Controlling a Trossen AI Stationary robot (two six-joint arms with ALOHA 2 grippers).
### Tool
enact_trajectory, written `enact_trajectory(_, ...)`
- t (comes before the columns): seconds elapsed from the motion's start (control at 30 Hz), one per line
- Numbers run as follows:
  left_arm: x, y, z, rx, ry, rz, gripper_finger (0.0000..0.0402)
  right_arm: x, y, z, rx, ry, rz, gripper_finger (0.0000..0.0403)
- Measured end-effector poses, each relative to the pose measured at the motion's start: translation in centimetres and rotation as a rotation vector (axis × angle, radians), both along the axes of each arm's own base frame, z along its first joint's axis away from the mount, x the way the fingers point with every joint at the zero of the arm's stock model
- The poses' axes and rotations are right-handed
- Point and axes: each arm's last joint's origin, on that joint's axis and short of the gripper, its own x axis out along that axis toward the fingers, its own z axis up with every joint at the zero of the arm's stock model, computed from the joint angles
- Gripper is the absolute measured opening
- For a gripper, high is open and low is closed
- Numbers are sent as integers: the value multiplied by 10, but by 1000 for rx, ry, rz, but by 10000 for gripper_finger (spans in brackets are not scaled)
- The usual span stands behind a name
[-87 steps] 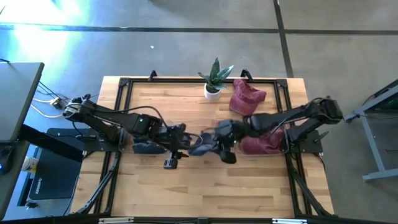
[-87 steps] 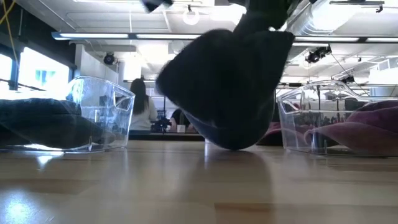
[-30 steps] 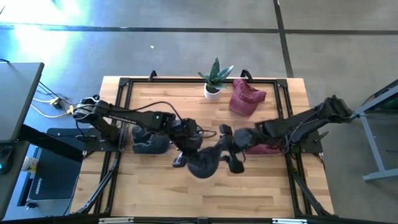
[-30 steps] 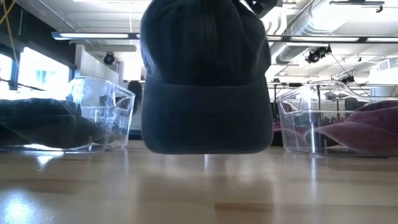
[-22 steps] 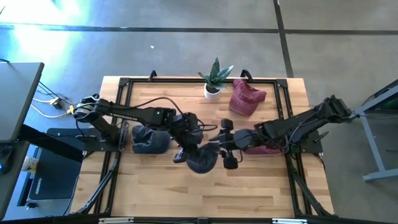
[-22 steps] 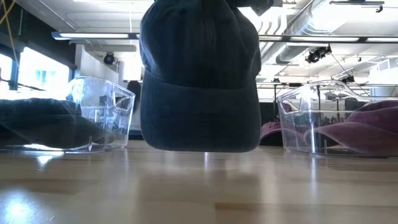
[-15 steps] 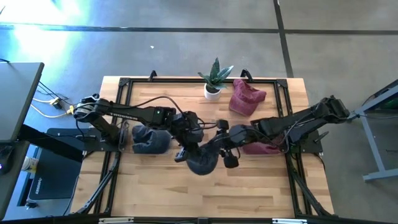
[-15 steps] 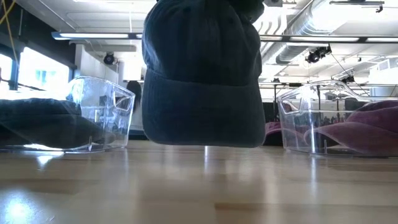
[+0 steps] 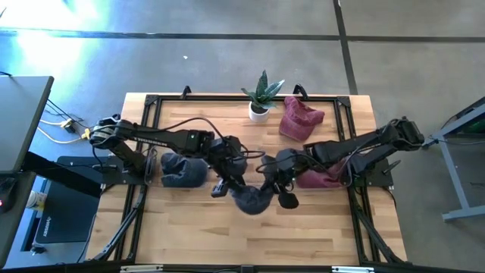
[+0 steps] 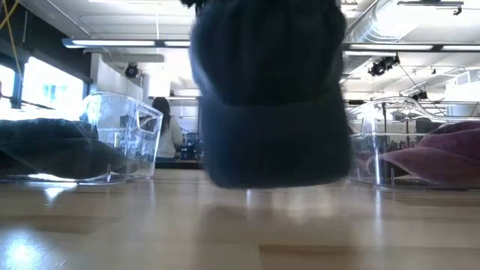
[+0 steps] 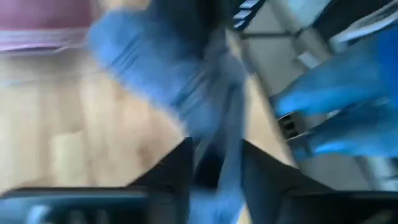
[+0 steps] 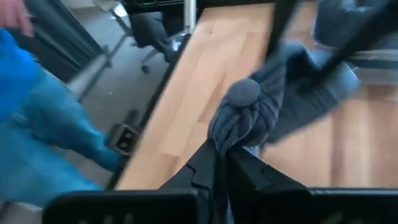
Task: Pick & Place hat
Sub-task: Put the blue cap into the left transparent bin
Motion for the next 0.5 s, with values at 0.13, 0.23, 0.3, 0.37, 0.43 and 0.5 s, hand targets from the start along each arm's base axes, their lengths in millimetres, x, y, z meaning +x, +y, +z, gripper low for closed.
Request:
enact_trajectory(0.13, -3, 6, -4, 78, 36, 41, 204, 0, -5, 0, 28, 18, 13, 7)
enact_trajectory(0.23, -1, 4, -2, 32, 18, 24, 247, 1, -9, 0, 47, 24, -7, 15)
enact_trajectory(0.3, 0, -3, 0, 13, -4, -3, 261, 1, -11, 0, 50, 25, -12, 16)
enact_trajectory(0.37, 1, -11, 2, 39, -33, 3, 264, 2, -14, 0, 51, 23, -19, 9)
enact_trajectory(0.43, 2, -20, 4, 78, -73, 24, 262, 3, -18, 0, 51, 22, -30, 6)
enact_trajectory(0.5, 3, -27, 6, 114, -115, 50, 257, 3, -21, 0, 51, 28, -40, 8)
